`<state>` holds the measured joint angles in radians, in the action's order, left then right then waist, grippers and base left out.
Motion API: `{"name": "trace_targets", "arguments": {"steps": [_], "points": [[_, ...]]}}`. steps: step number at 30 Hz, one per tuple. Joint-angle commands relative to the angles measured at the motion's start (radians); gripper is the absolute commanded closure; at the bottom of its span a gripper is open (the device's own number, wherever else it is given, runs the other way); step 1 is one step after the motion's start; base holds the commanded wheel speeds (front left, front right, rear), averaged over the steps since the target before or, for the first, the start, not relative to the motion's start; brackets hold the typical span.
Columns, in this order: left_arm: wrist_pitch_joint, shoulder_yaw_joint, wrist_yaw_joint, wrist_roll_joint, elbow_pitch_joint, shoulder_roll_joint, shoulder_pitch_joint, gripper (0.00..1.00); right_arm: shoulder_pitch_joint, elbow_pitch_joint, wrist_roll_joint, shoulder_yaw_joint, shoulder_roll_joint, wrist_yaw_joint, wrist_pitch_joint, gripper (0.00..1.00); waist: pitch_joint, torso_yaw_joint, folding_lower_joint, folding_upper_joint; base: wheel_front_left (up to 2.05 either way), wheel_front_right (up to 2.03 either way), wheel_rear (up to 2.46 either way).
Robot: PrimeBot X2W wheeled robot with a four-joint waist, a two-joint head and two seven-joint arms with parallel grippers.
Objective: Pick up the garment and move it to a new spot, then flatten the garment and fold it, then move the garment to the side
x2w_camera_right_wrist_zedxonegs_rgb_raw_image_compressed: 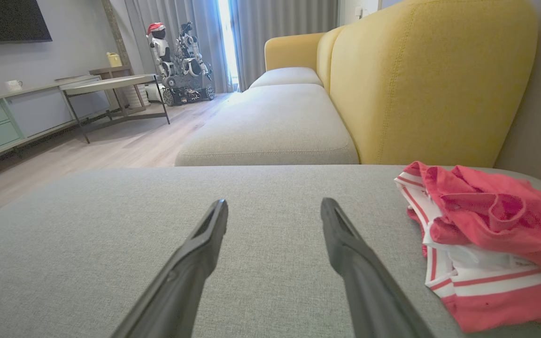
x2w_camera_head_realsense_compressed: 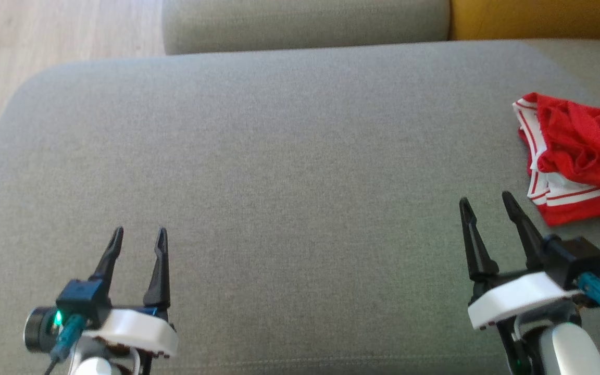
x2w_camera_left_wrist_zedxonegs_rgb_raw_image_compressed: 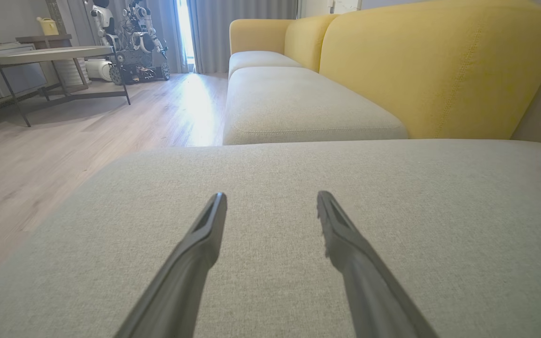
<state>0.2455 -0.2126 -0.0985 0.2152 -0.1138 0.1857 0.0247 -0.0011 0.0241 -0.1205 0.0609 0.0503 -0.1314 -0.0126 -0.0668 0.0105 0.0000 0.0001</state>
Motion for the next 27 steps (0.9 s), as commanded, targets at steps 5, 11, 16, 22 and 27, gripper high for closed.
{"name": "trace_targets", "arguments": {"steps": [5, 11, 16, 22, 27], "points": [[-0.009, 0.027, -0.012, 0.006, 0.039, 0.021, 0.010, 0.00, 0.020, -0.057, 0.008, 0.012, 0.000, 0.001, 0.014, 0.00, 0.045, -0.002, 0.0000, -0.0001, 0.00, 0.00, 0.00], [-0.019, 0.019, -0.014, 0.012, 0.043, 0.025, 0.036, 0.00, 0.042, -0.067, 0.009, 0.004, 0.000, 0.001, 0.027, 0.00, 0.069, -0.011, 0.0000, -0.0001, 0.00, 0.00, 0.00], [-0.023, 0.015, -0.015, 0.013, 0.045, 0.032, 0.037, 0.00, 0.048, -0.074, 0.010, -0.001, 0.000, 0.001, 0.033, 0.00, 0.071, -0.014, 0.0000, -0.0001, 0.00, 0.00, 0.00], [-0.025, 0.013, -0.019, 0.012, 0.049, 0.038, 0.035, 0.00, 0.048, -0.073, 0.015, -0.008, 0.000, 0.001, 0.036, 0.00, 0.070, -0.014, 0.0000, -0.0001, 0.00, 0.00, 0.00], [-0.028, 0.010, -0.023, 0.012, 0.052, 0.041, 0.032, 0.00, 0.044, -0.070, 0.018, -0.009, 0.000, 0.001, 0.034, 0.00, 0.069, -0.014, 0.0000, -0.0001, 0.00, 0.00, 0.00]]}}
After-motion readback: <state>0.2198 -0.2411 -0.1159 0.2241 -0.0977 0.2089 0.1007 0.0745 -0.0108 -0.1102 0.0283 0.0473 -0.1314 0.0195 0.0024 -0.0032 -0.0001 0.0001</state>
